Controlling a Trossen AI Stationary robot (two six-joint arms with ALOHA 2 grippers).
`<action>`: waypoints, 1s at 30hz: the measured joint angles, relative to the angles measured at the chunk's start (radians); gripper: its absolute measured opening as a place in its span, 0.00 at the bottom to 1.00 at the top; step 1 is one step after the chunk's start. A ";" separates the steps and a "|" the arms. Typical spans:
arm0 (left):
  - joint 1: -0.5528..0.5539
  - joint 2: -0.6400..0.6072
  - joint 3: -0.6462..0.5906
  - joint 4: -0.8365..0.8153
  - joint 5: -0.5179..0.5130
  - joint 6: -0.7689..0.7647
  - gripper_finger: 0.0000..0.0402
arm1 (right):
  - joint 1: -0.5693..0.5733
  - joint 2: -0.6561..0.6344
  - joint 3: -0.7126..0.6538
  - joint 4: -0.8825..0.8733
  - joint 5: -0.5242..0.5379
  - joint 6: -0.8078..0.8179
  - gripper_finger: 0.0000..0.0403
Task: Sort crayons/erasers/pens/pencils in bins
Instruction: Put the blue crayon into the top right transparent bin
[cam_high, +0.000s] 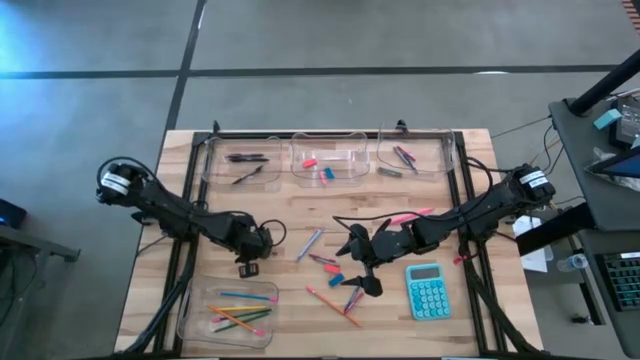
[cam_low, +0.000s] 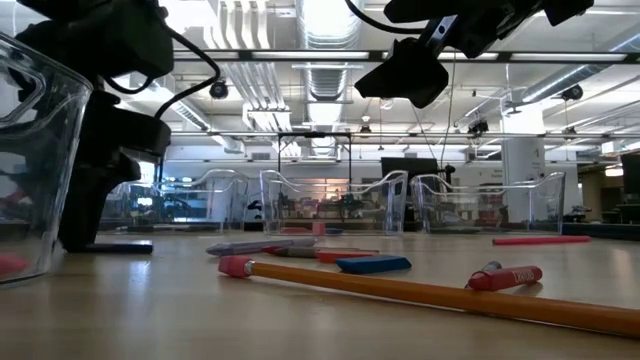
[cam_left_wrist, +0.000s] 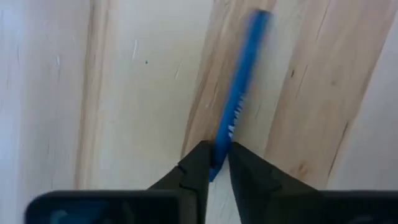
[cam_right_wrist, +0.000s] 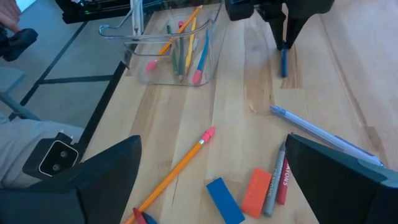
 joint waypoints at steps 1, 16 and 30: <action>0.000 0.000 0.002 0.000 -0.001 -0.004 0.09 | 0.000 0.000 0.000 0.000 0.000 0.000 0.95; 0.002 -0.020 0.088 -0.036 -0.035 0.023 0.02 | 0.000 0.000 0.000 -0.001 -0.001 0.016 0.95; 0.002 -0.111 0.136 -0.060 -0.029 0.045 0.02 | 0.000 0.000 0.000 -0.010 -0.003 0.019 0.95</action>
